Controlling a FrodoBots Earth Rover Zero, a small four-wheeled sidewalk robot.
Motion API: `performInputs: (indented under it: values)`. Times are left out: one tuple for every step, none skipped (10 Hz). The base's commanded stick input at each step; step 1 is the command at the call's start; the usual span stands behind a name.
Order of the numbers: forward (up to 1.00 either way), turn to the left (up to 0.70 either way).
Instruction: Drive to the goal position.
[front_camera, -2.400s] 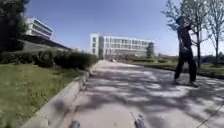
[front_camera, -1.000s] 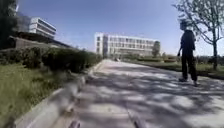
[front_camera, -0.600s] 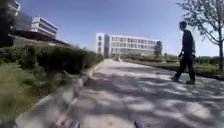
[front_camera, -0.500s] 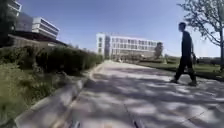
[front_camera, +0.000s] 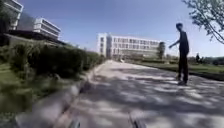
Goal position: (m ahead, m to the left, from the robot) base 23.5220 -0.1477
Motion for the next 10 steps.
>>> performInputs:
  values:
    - [-0.7, 0.0]
    - [-0.55, 0.0]
    - [0.0, 0.0]
    - [0.0, 0.0]
    - [0.0, 0.0]
    - [0.0, 0.0]
    - [0.0, 0.0]
    - [0.0, 0.0]
    - [0.0, 0.0]
    - [0.0, 0.0]
